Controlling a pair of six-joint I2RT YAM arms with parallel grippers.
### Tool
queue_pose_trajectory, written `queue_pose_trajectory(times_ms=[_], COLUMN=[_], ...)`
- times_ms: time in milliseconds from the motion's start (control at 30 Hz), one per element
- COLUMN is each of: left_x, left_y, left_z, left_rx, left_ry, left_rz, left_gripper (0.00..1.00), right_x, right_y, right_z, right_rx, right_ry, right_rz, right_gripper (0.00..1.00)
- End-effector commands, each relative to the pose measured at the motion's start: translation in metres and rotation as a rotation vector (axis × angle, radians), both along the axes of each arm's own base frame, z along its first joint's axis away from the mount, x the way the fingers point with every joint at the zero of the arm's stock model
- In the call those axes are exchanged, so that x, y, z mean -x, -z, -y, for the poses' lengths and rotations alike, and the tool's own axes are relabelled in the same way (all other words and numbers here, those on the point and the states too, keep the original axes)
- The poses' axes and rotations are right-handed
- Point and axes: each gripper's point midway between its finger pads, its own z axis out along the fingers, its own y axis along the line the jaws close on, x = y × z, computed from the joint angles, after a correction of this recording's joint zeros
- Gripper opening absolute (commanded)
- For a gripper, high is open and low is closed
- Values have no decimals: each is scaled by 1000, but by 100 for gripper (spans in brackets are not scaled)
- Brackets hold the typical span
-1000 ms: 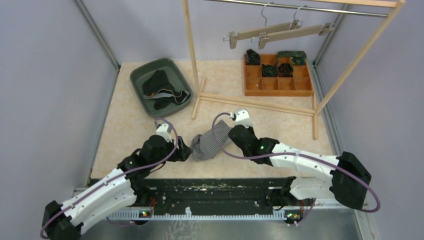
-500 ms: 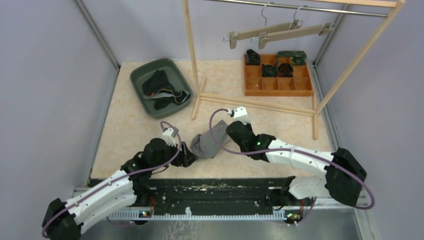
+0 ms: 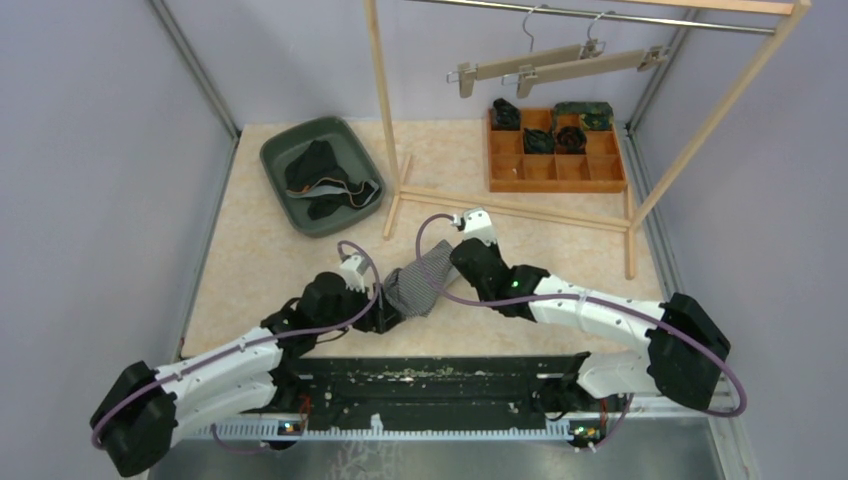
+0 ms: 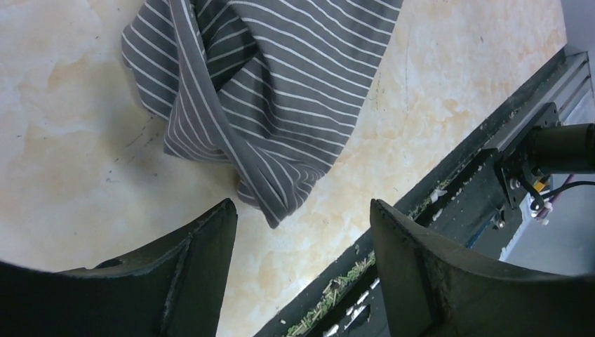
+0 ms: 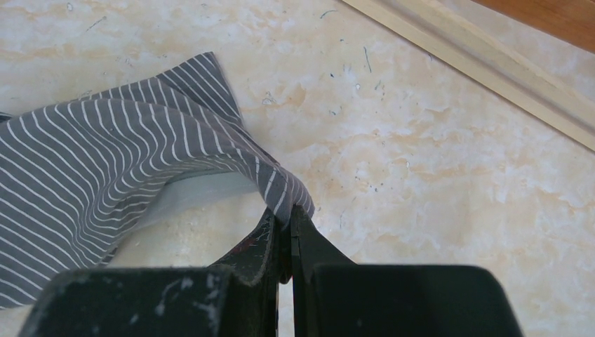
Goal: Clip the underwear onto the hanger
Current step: Flatten out the underwear at the center of the board.
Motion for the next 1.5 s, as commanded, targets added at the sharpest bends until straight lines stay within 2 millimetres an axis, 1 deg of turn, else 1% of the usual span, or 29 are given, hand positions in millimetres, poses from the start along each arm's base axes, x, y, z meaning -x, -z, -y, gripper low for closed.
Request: queue_pose_trajectory(times_ms=[0, 67, 100, 200, 233, 300, 333, 367, 433, 467, 533, 633, 667, 700, 767, 867, 933, 1000, 1100, 1167, 1267, 1333, 1367, 1433, 1467], left_x=[-10, -12, -13, -17, -18, -22, -24, -25, -27, -28, -31, -35, -36, -37, -38, -41, -44, -48, -58, -62, -66, -66, -66, -65, -64], left_y=[-11, -8, -4, -4, -6, -13, -18, -25, -44, -56, -81, -117, -125, -134, -146, -162, -177, -190, -207, -214, -218, -216, -215, -211, -208], left_z=[15, 18, 19, 22, 22, 24, 25, 26, 28, 29, 29, 25, 23, 22, 20, 19, 16, 10, -9, -24, -46, -57, -63, -72, -75], left_rx=[38, 30, 21, 21, 24, 38, 45, 57, 94, 119, 169, 228, 241, 255, 273, 302, 320, 319, 311, 309, 291, 276, 269, 256, 253], left_ry=[27, 29, 29, 29, 27, 24, 21, 21, 21, 17, 4, -33, -47, -57, -72, -95, -115, -151, -260, -334, -437, -485, -510, -545, -552], left_rz=[56, 47, 39, 44, 53, 75, 87, 100, 141, 164, 217, 282, 296, 308, 327, 348, 376, 401, 448, 471, 488, 488, 485, 477, 473], left_gripper=[73, 65, 58, 37, 27, 11, 4, 0, 0, 0, 0, 0, 0, 0, 0, 0, 0, 0, 0, 0, 0, 0, 0, 0, 0], right_x=[-11, -10, -10, -10, -10, -11, -12, -13, -19, -22, -32, -50, -57, -63, -76, -94, -105, -116, -128, -134, -139, -140, -139, -144, -144], right_y=[-23, -24, -24, -26, -27, -29, -32, -36, -48, -57, -81, -124, -138, -156, -179, -201, -214, -223, -235, -238, -240, -241, -244, -231, -224], right_z=[-13, -13, -12, -12, -11, -10, -10, -10, -10, -11, -13, -17, -20, -23, -30, -45, -56, -67, -85, -100, -126, -142, -149, -164, -167], right_rx=[-64, -67, -67, -69, -69, -68, -72, -76, -93, -107, -140, -211, -230, -248, -245, -232, -234, -249, -269, -276, -301, -321, -336, -343, -337], right_ry=[-6, -8, -8, -9, -9, -7, -8, -9, -11, -18, -29, -50, -60, -70, -89, -115, -143, -175, -239, -293, -392, -455, -487, -530, -541], right_rz=[51, 52, 54, 59, 61, 67, 71, 77, 91, 103, 140, 210, 230, 258, 299, 333, 358, 370, 377, 375, 374, 366, 369, 341, 326], right_gripper=[0, 0, 0, 0, 0, 0, 0, 0, 0, 0, 0, 0, 0, 0, 0, 0, 0, 0, 0, 0, 0, 0, 0, 0, 0])
